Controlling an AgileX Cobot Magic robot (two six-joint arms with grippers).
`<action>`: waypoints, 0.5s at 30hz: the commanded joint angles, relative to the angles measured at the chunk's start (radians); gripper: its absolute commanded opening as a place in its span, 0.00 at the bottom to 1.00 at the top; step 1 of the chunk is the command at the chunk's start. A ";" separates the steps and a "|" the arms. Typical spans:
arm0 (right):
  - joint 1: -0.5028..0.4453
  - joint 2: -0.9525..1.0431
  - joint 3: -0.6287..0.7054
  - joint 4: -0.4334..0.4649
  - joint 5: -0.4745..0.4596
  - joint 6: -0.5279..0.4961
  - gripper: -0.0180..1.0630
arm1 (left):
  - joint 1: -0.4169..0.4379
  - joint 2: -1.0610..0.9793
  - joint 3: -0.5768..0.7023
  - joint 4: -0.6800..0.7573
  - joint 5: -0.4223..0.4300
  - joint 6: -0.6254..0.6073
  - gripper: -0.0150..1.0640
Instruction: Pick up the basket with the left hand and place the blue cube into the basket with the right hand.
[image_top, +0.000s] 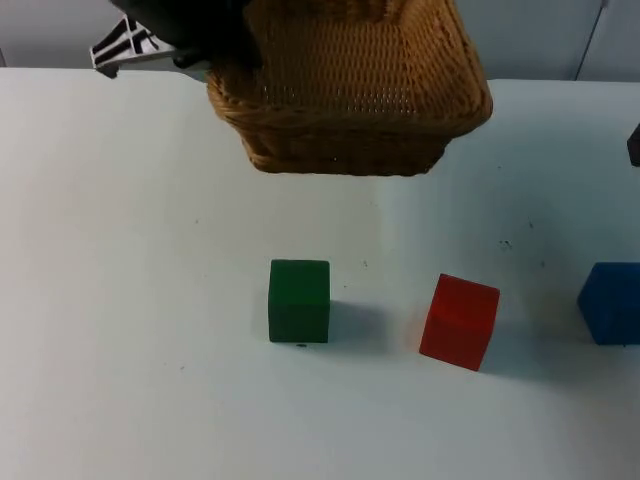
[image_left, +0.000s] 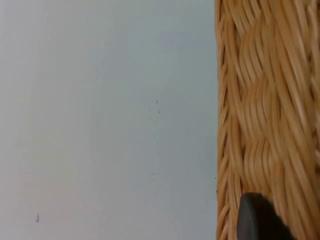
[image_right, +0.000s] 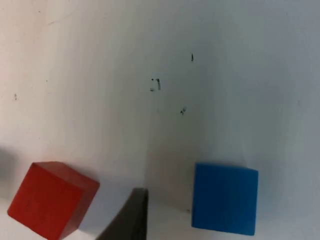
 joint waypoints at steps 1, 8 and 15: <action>0.005 0.000 -0.010 0.011 -0.002 0.001 0.97 | -0.003 -0.049 0.041 -0.022 -0.024 0.005 0.01; 0.005 0.000 -0.010 0.013 0.003 0.001 0.97 | -0.003 -0.187 0.291 -0.039 -0.109 0.005 0.01; 0.005 0.000 -0.010 0.013 0.016 0.001 0.97 | 0.000 -0.292 0.445 -0.038 -0.155 0.009 0.01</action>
